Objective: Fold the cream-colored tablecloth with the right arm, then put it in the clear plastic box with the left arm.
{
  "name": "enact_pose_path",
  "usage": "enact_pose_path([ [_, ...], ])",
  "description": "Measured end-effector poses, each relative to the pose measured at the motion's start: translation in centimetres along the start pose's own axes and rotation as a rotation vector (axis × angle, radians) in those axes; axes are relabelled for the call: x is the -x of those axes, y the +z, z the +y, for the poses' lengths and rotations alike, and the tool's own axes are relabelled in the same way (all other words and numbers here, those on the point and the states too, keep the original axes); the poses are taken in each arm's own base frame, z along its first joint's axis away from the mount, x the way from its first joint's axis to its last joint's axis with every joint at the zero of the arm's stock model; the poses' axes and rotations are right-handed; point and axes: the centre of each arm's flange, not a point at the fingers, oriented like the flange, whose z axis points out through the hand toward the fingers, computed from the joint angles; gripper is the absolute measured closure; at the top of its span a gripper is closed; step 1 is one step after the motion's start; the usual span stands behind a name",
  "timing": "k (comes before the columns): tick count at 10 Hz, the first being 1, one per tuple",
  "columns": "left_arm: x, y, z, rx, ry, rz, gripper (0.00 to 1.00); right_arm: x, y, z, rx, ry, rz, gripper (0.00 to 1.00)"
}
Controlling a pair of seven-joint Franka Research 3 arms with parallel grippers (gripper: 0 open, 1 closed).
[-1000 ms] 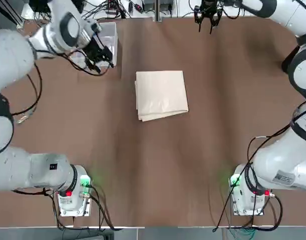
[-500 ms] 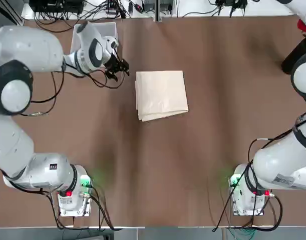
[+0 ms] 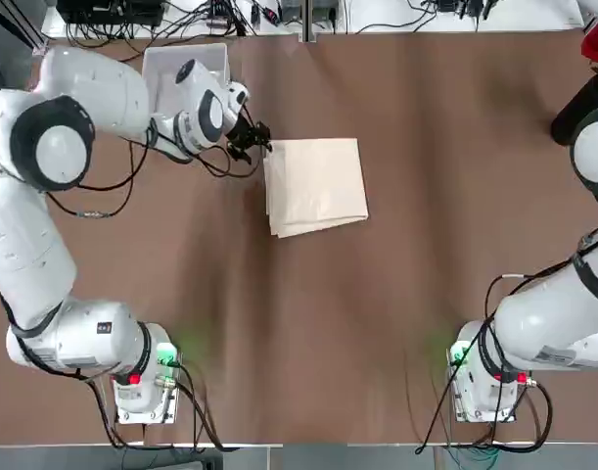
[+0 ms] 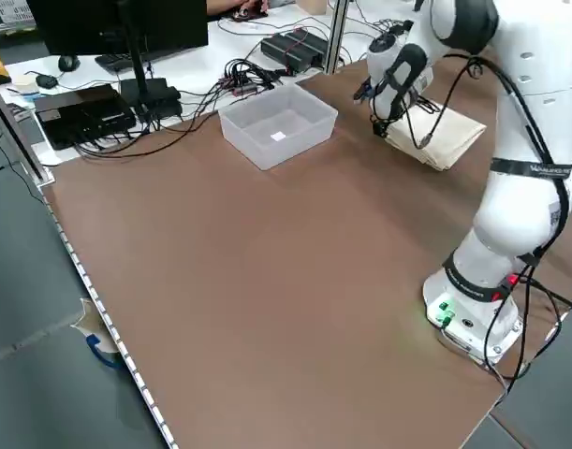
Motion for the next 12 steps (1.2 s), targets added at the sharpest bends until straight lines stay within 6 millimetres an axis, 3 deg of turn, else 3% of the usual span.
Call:
enact_pose_path([
  [3, 0.7, 2.8, 0.2, 0.005, -0.002, -0.038, 0.0, -0.2, -1.2, 3.7, 0.012, -0.026, 0.02, 0.37],
  [6, 0.9, 3.7, -0.1, 0.004, -0.009, -0.055, 0.0, -0.4, -2.1, 8.6, 0.038, -0.039, 0.035, 0.34],
  [8, 0.6, 4.4, -0.2, 0.012, -0.018, -0.061, 0.0, -0.8, -2.0, 10.5, 0.044, -0.024, 0.05, 0.18],
  [11, 0.7, 5.7, 1.5, 0.027, -0.007, -0.068, 0.0, -0.8, -2.1, 12.6, 0.003, -0.053, 0.063, 0.15],
  [12, 0.5, 5.9, 1.8, 0.032, -0.009, -0.068, 0.04, -0.6, -2.5, 13.3, 0.001, -0.061, 0.073, 0.03],
])
